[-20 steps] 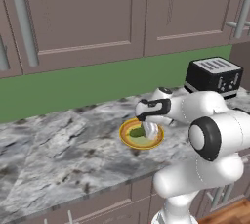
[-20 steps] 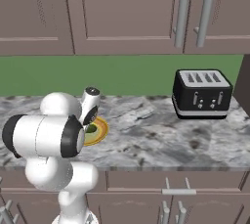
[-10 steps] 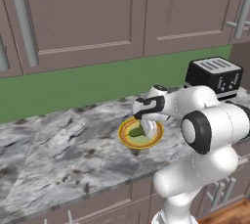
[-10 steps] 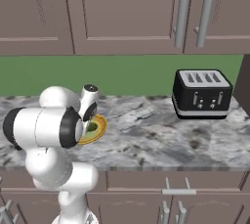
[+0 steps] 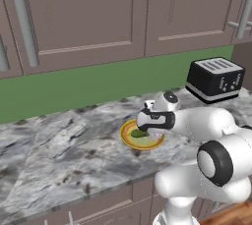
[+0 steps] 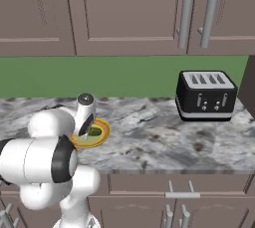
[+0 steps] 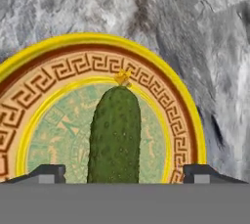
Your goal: Pick cucumber from the fridge and place it on the plate on the counter.
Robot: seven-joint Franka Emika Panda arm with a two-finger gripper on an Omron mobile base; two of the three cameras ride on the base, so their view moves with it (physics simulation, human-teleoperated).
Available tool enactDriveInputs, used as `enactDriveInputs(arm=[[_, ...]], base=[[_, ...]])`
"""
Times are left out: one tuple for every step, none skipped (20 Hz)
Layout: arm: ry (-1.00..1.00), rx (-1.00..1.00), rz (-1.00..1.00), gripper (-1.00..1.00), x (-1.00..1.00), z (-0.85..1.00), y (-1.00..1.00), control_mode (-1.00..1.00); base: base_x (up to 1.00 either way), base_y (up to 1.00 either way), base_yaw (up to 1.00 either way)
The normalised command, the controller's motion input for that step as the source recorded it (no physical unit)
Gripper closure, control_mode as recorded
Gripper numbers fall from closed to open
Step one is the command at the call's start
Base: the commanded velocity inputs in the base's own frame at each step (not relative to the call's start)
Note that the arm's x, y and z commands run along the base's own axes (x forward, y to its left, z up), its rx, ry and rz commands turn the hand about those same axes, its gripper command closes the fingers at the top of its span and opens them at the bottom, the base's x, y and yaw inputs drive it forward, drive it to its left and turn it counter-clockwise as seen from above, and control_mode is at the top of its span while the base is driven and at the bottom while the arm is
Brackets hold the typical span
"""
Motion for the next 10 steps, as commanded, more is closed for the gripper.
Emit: enactDriveInputs(arm=[[-0.56,0.0,0.0,-1.0,-0.41,0.01,0.0,-1.0],[-0.54,0.0,0.0,-1.0,-0.37,0.27,0.0,-1.0],[-0.5,0.02,0.0,-1.0,-0.47,0.49,-0.11,-1.0],[-0.43,0.0,0.0,-1.0,-0.54,0.62,-0.24,-1.0],[-0.42,0.0,0.0,-1.0,-0.61,0.74,-0.37,-1.0],[-0.37,0.0,0.0,-1.0,-0.64,0.96,-0.53,-1.0],[-0.26,0.0,0.0,-1.0,-0.59,1.0,-0.62,-1.0],[-0.18,0.0,0.03,-1.0,-0.59,1.0,-0.76,-1.0],[-0.1,0.0,0.06,-1.0,-0.52,1.0,-0.87,-1.0],[-0.07,0.0,0.08,-1.0,-0.55,1.0,-0.84,-1.0]], base=[[0.0,0.0,0.0],[0.0,0.0,0.0],[0.0,0.0,0.0],[0.0,0.0,0.0],[0.0,0.0,0.0],[0.0,0.0,0.0],[0.0,0.0,0.0],[0.0,0.0,0.0],[0.0,0.0,0.0],[0.0,0.0,0.0]])
